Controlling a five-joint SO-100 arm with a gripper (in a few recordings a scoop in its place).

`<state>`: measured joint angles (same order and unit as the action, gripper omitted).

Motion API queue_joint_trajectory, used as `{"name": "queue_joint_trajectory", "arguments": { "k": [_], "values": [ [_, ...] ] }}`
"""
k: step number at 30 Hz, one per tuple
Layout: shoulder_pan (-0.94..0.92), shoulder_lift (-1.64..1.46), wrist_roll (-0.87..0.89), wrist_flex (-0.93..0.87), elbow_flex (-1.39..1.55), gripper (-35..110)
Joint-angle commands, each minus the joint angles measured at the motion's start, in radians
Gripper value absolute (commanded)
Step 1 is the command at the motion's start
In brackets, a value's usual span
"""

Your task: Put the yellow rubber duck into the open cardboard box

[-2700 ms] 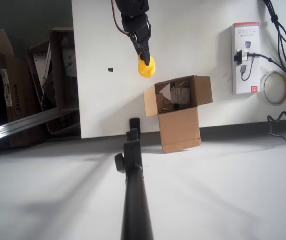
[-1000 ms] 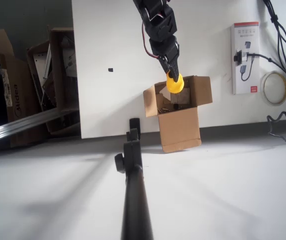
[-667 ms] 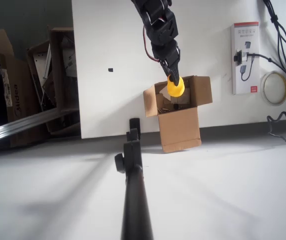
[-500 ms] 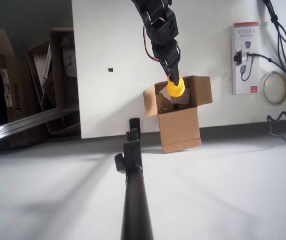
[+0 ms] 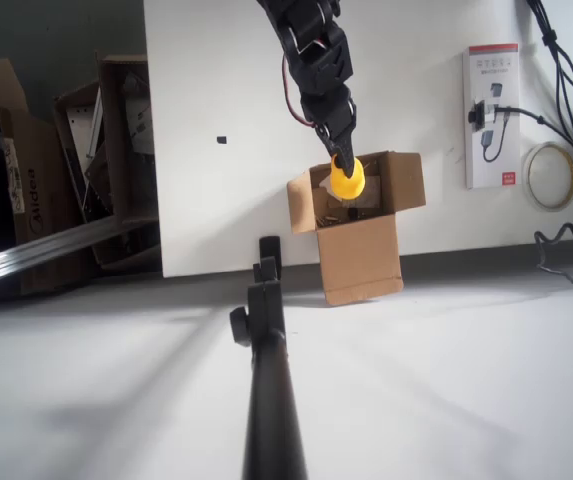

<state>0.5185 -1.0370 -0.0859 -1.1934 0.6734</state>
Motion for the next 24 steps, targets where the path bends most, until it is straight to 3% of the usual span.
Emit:
{"name": "queue_joint_trajectory", "arguments": {
  "k": [1, 12, 24],
  "values": [
    [-0.005, -0.012, 0.006, -0.008, -0.048, 21],
    [-0.005, -0.015, 0.003, -0.015, -0.048, 23],
    [-0.051, -0.140, -0.003, -0.089, -0.048, 2]
  ]
}}
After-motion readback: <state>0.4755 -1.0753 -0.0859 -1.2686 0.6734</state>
